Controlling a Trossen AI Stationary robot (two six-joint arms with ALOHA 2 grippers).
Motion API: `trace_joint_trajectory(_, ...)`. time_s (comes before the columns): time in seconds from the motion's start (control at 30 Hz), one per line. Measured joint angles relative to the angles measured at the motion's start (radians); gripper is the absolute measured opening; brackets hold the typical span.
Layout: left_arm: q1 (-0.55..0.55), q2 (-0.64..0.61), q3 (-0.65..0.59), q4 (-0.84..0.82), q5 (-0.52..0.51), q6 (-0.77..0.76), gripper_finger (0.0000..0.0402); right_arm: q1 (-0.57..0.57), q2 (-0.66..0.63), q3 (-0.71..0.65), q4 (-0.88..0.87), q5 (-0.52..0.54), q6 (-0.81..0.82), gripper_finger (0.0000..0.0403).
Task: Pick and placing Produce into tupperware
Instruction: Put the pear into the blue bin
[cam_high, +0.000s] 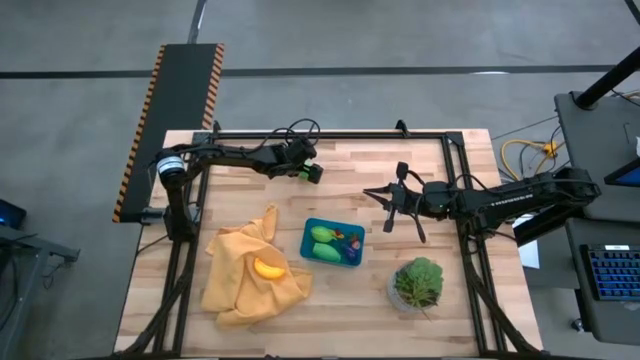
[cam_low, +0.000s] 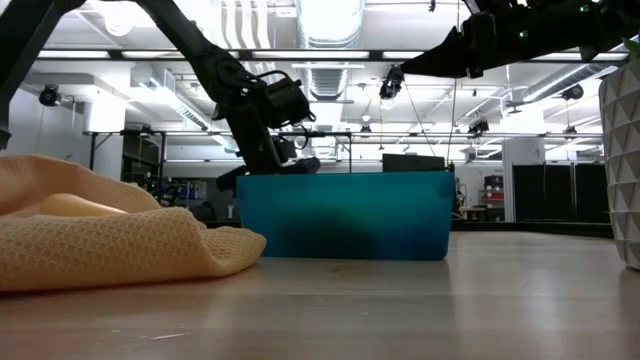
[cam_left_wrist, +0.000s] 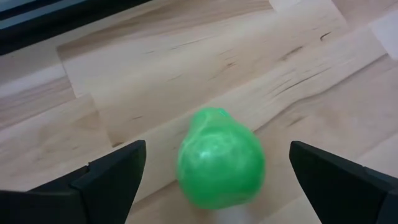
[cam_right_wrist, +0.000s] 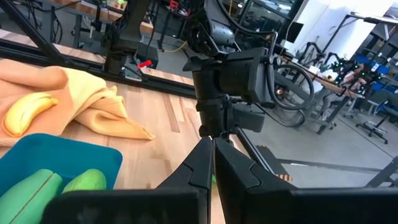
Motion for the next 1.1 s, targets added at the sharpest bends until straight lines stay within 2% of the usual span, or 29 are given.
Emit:
trace_joint_trajectory(0.17, 0.0, 0.0, -0.001, 0.0, 0.0, 0.015, 0.0381, 0.0, 0.0, 0.0, 0.0, 0.0, 0.0, 0.0009)
trace_joint_trajectory(0.53, -0.012, -0.001, -0.003, 0.006, 0.026, 0.355, 0.0381, 0.0, 0.0, 0.0, -0.001, 0.0, 0.0, 0.0009)
trace_joint_trajectory(0.7, -0.02, -0.001, -0.003, 0.004, 0.026, 0.445, 0.0381, 0.0, 0.0, 0.0, -0.002, 0.0, 0.0, 0.0009)
trace_joint_trajectory(1.1, -0.019, 0.058, -0.002, 0.01, 0.011, 0.481, 0.0381, 0.0, 0.0, 0.0, -0.008, 0.0, 0.0, 0.0009)
